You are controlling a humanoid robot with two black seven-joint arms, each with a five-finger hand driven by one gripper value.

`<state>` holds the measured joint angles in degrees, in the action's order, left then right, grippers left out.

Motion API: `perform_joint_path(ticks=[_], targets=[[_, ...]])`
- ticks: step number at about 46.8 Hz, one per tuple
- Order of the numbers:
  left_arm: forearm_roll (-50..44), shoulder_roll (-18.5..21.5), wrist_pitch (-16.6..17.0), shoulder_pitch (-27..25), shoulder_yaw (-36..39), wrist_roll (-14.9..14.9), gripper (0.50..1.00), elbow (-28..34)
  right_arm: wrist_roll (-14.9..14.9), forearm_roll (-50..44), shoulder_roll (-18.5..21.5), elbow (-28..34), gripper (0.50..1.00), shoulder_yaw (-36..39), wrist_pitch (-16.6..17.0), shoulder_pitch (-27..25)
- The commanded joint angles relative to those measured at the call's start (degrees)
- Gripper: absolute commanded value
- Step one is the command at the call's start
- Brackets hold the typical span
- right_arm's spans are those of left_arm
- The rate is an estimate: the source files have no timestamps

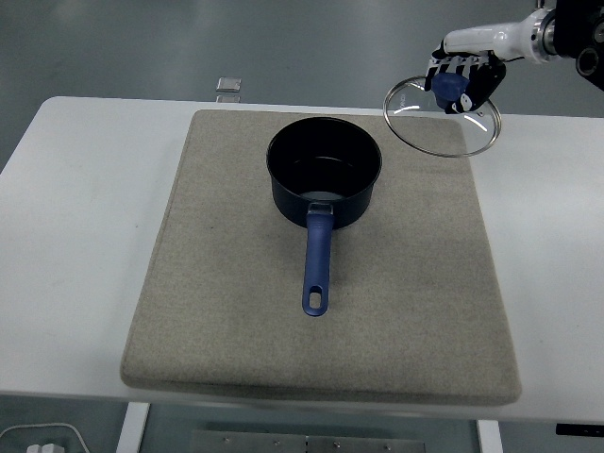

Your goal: Lift the pot lid and place it to the right of the pot.

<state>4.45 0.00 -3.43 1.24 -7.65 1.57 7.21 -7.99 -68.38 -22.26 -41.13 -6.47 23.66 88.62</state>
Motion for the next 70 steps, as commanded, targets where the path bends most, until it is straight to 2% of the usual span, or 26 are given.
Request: perform_joint_path(ticks=[1,15,33,54,70], targets=[[0.03,0.0,0.0,-0.01,0.0,0.01,1.0,0.0,-0.01,-0.09,0.11,0.18,0.5,-0.21,-0.89,-1.17],[-0.06,0.0,0.0,-0.01,0.0,0.01,1.0,0.0,-0.1,-0.17,0.9,2.99,0.5,-0.21,-4.41,-4.95],[0.03,0.0,0.0,-0.01,0.0,0.01,1.0,0.0,-0.27,-0.26,2.31,5.62,0.5,-0.39,-7.31,-8.64],[0.03,0.0,0.0,-0.01,0.0,0.01,1.0,0.0,-0.19,-0.26,3.54,6.15,0.5,-0.47,-9.25,-11.02],[-0.06,0.0,0.0,-0.01,0.0,0.01,1.0,0.0,-0.27,0.18,4.24,6.15,0.509,-0.39,-9.25,-11.54]])
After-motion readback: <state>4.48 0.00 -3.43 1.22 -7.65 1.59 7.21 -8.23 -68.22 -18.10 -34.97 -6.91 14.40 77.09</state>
